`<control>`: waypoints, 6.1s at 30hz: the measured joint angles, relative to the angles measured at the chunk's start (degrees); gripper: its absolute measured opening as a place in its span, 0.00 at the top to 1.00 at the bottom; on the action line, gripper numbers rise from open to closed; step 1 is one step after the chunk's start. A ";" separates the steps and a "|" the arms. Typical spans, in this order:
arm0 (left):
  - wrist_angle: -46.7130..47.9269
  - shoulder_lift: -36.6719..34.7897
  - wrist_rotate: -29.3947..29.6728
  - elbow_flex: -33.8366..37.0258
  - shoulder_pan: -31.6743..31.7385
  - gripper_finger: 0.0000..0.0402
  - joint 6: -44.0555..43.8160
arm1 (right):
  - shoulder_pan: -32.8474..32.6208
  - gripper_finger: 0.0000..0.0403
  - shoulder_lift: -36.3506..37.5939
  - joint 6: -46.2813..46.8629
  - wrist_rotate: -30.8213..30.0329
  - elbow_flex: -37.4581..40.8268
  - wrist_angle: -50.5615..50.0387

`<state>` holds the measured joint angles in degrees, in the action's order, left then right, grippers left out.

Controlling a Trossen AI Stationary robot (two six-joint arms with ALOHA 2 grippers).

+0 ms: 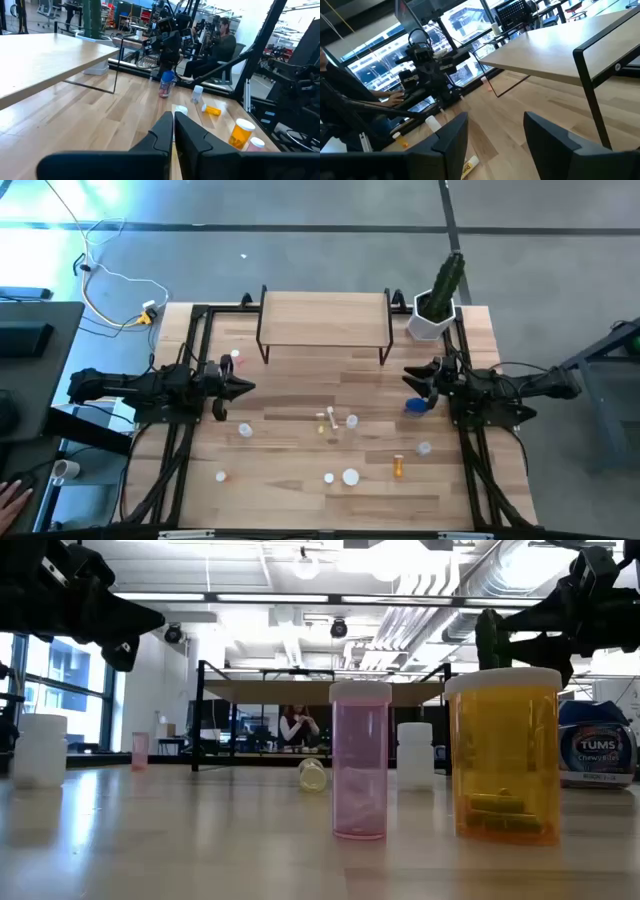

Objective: Pick and place medicine bottles onto shelf by color

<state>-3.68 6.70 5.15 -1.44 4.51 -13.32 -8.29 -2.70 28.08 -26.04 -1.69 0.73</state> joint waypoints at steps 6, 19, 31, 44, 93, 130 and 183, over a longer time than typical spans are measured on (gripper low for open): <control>0.00 0.00 0.00 -0.02 -0.02 0.98 0.00 | 0.00 0.55 0.00 0.00 -0.04 0.00 0.00; 0.00 -0.01 0.00 -0.01 -0.01 0.98 0.00 | -0.01 0.55 0.00 0.00 -0.09 0.00 -0.01; 0.00 -0.02 0.00 -0.01 -0.01 0.98 0.00 | 0.00 0.55 0.00 0.00 -0.31 0.00 -0.02; 0.00 0.00 0.00 -0.02 0.00 0.98 0.02 | -0.01 0.55 0.00 0.00 -0.26 0.00 -0.01; -0.42 0.00 1.51 -0.02 0.00 0.98 -9.31 | -0.01 0.55 0.00 0.00 -0.31 0.00 -0.02; -8.95 0.09 4.27 -0.03 -0.02 0.48 -27.17 | 0.00 0.55 0.00 0.00 -0.02 0.00 0.00; 50.64 50.26 -4.26 -34.99 -19.36 0.49 -9.04 | 0.00 0.55 0.00 -0.01 -0.01 0.00 -0.02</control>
<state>46.96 56.95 0.89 -36.42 -14.85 -22.36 -8.29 -2.70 28.06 -26.05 -1.69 0.71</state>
